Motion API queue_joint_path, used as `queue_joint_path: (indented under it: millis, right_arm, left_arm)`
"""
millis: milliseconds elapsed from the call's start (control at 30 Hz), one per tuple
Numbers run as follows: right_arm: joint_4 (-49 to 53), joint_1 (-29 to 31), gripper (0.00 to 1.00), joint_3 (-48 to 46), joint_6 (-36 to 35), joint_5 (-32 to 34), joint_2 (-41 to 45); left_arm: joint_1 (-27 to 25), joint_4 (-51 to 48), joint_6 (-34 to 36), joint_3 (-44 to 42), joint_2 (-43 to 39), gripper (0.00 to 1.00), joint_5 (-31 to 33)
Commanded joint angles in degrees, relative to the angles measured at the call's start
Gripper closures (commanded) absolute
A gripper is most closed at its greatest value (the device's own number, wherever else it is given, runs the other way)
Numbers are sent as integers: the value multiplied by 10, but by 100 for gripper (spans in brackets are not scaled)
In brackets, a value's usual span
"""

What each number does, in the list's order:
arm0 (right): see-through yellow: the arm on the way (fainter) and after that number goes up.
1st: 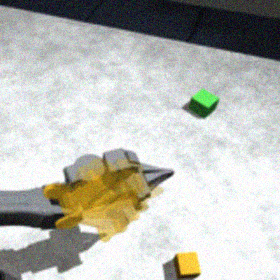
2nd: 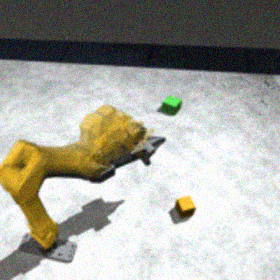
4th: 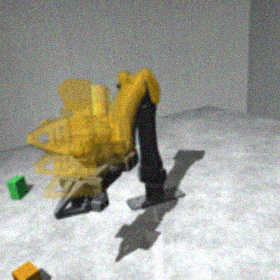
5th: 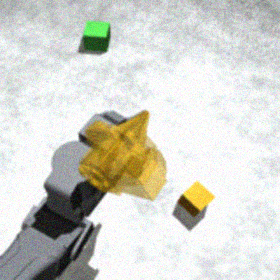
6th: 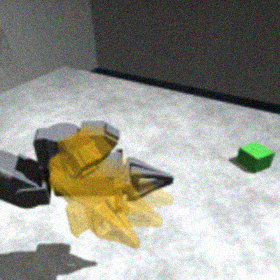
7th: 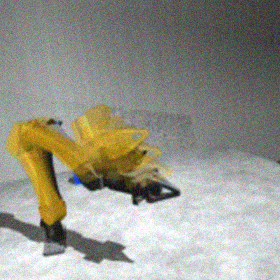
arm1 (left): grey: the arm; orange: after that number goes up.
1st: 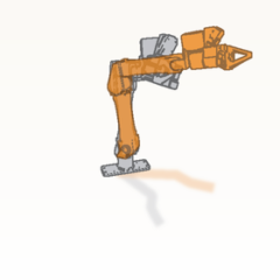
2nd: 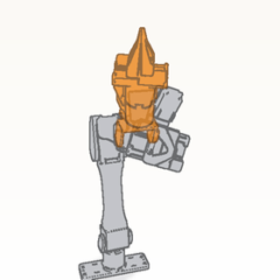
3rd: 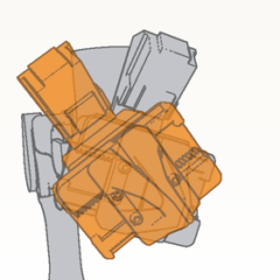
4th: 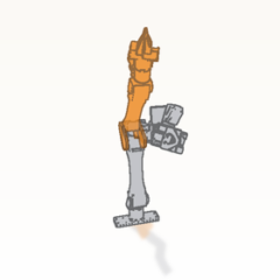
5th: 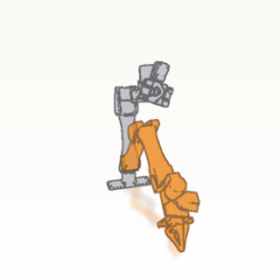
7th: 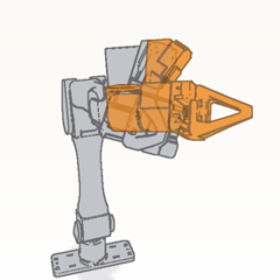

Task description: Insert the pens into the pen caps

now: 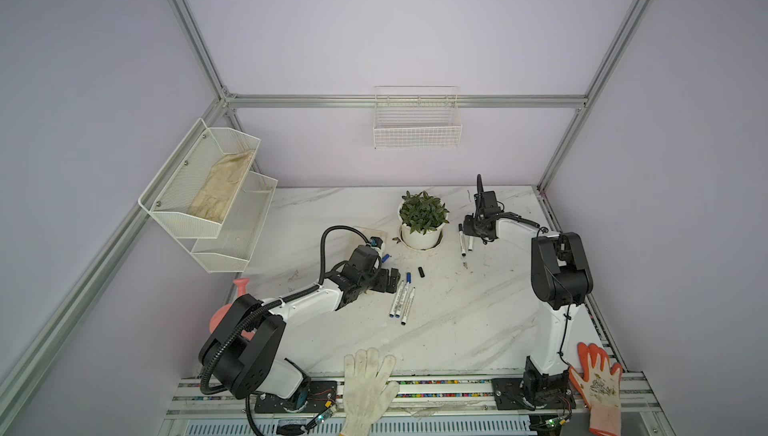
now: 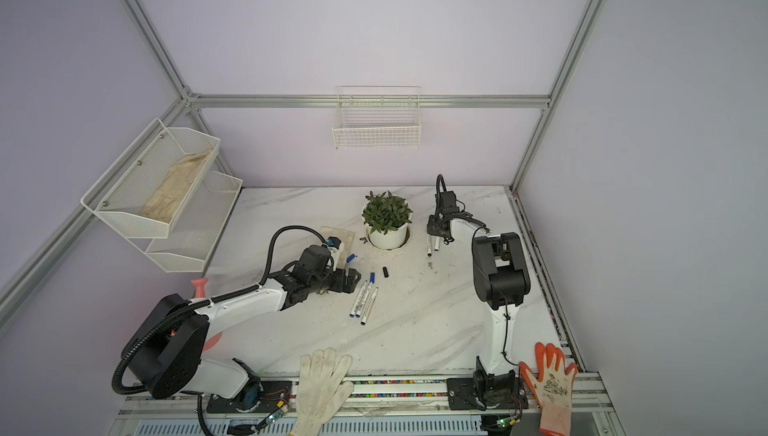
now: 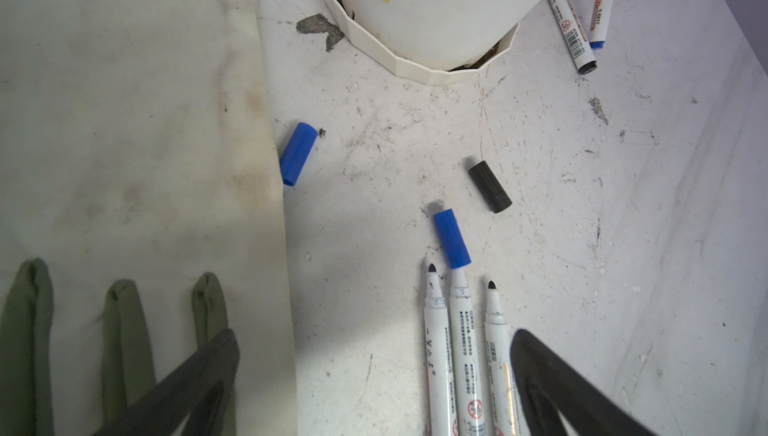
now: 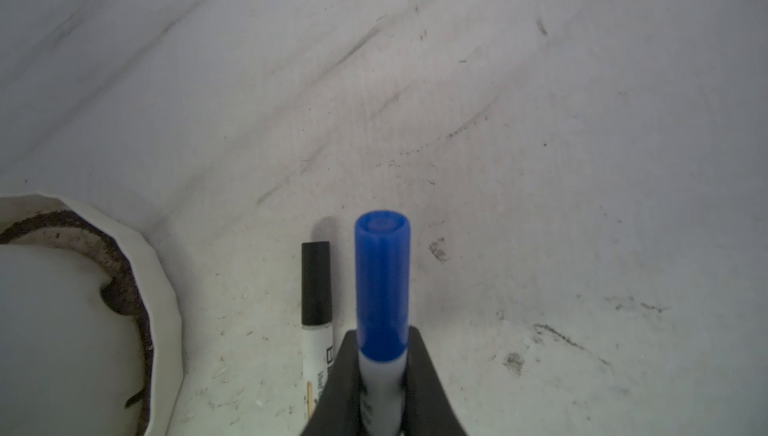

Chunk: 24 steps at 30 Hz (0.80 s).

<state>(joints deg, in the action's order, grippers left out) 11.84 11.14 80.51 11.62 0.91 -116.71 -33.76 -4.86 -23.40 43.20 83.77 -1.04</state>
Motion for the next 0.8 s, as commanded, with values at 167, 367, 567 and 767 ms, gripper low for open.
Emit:
queue_joint_path:
  millis: [167, 367, 567, 767]
  right_arm:
    - [-6, -1, 89, -22, 23, -35, -23]
    - [-6, -1, 85, -22, 26, -39, -25]
    - [-7, -1, 80, -21, 30, -42, -26]
    - [-8, -1, 78, -14, 34, -48, -34]
  left_arm:
    - [2, -2, 5, 24, -3, 0, -7]
    - [2, -6, 6, 29, -3, 0, -6]
    - [1, -14, 14, 35, -3, 0, -6]
    - [2, -18, 16, 38, -2, 0, -3]
